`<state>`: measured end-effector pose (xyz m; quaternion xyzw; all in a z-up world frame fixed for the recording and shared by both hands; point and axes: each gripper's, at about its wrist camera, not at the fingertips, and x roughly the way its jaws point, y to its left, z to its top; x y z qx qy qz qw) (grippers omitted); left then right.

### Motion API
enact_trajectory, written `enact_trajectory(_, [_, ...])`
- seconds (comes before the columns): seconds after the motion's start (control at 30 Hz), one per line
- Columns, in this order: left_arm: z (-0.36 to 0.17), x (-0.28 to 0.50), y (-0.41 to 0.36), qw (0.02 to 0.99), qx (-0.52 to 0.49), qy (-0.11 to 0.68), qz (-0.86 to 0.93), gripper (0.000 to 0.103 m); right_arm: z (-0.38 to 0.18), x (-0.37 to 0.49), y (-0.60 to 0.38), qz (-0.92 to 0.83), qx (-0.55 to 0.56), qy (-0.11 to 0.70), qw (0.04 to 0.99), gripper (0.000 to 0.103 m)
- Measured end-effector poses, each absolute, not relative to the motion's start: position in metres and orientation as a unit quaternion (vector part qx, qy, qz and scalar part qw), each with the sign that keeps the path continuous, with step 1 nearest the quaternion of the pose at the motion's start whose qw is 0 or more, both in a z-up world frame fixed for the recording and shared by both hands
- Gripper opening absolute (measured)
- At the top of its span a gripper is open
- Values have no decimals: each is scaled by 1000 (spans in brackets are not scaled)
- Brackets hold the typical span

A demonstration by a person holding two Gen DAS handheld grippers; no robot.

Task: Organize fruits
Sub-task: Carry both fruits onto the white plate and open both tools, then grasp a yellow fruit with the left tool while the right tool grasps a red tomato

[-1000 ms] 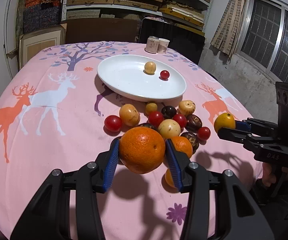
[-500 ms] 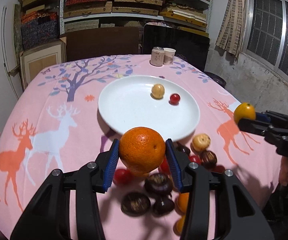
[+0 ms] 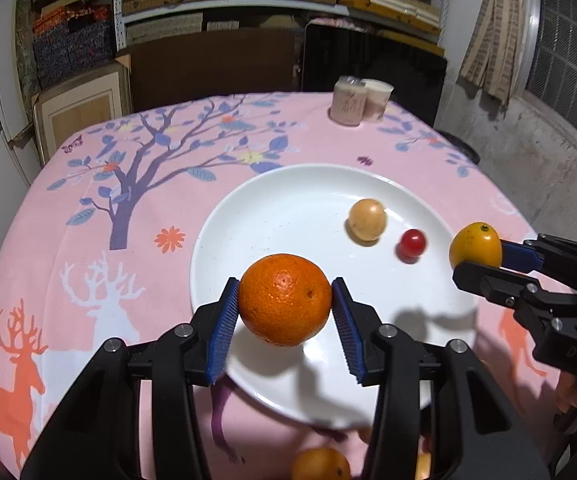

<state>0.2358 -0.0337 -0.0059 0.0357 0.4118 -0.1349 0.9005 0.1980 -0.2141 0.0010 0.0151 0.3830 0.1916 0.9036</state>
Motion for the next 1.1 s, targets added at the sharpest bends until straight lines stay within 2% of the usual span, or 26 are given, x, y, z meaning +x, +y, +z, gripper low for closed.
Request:
enact_trajectory(0.1, [-22,258,-37,890,36,433,-135,46,-9,212,-208,193,11,385,902,38])
enact_trajectory(0.13, [-28,265,-39,884,36,445,-136,50,-10,214,-207,190,11,382,904,49])
enact_trajectory(0.17, [-30,267,-38,886,37,445,-127,59,-10,214,-208,177,9,373,911,60])
enact_trajectory(0.27, [-22,260,-32,899,31,422,-117,79,-4,208,-211,170,12,359,918,61])
enact_trajectory(0.43, [0,225,-18,911,20,396,-116,80,5,184,-224,170,24,350,921,61])
enact_trajectory(0.63, [13,128,-22,915,71,365,-157,81,1,121,-238,178,23,347,920,61])
enact_trajectory(0.87, [-10,12,-41,892,123,371,-227,81,-23,63,-255,159,39,357,920,61])
enact_trajectory(1.0, [-31,-20,-52,877,136,390,-244,80,-32,47,-263,146,54,364,918,61])
enact_trajectory(1.1, [-50,-21,-61,867,148,413,-237,62,-35,42,-266,141,60,370,916,61])
